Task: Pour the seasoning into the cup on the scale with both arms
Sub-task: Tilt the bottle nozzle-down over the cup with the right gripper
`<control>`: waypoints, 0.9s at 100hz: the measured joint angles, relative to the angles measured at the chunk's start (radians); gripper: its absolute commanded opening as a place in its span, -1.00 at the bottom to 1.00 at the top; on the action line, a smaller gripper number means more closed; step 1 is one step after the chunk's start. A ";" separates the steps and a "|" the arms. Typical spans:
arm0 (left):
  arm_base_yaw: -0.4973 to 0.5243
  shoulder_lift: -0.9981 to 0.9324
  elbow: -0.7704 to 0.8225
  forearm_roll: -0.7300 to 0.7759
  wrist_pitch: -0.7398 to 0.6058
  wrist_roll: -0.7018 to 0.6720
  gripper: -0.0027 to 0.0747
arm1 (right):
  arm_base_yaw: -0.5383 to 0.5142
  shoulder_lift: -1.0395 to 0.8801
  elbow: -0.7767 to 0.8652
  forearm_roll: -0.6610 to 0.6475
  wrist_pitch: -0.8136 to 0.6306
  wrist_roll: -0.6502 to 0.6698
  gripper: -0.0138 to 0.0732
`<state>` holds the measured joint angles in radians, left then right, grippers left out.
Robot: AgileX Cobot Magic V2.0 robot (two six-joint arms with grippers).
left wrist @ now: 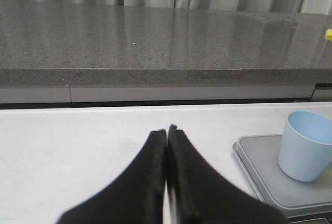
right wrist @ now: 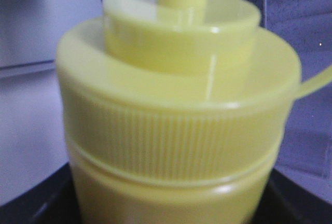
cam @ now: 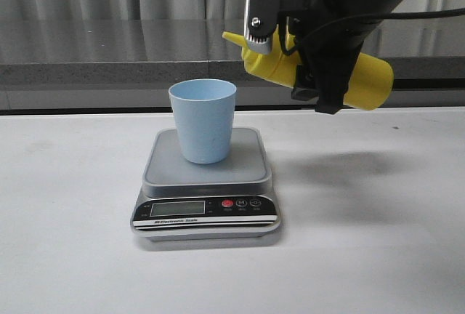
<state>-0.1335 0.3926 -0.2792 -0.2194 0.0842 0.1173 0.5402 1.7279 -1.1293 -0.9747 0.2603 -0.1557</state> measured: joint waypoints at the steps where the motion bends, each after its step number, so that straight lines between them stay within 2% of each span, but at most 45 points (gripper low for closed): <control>1: 0.000 0.000 0.000 0.000 0.000 0.000 -0.98 | 0.000 0.003 0.000 -0.009 0.004 0.000 -0.07; 23: 0.000 0.000 0.000 0.000 0.000 0.000 -0.98 | 0.040 0.046 -0.042 -0.090 0.086 -0.002 -0.07; 62: 0.000 0.000 0.000 0.000 0.000 0.000 -0.98 | 0.053 0.052 -0.049 -0.302 0.123 -0.002 -0.07; 90: 0.000 0.000 0.000 0.000 0.000 0.000 -0.98 | 0.056 0.052 -0.049 -0.332 0.123 -0.002 -0.07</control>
<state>-0.1335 0.3926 -0.2792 -0.2194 0.0842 0.1173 0.5963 1.7803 -1.1785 -1.3067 0.3828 -0.1579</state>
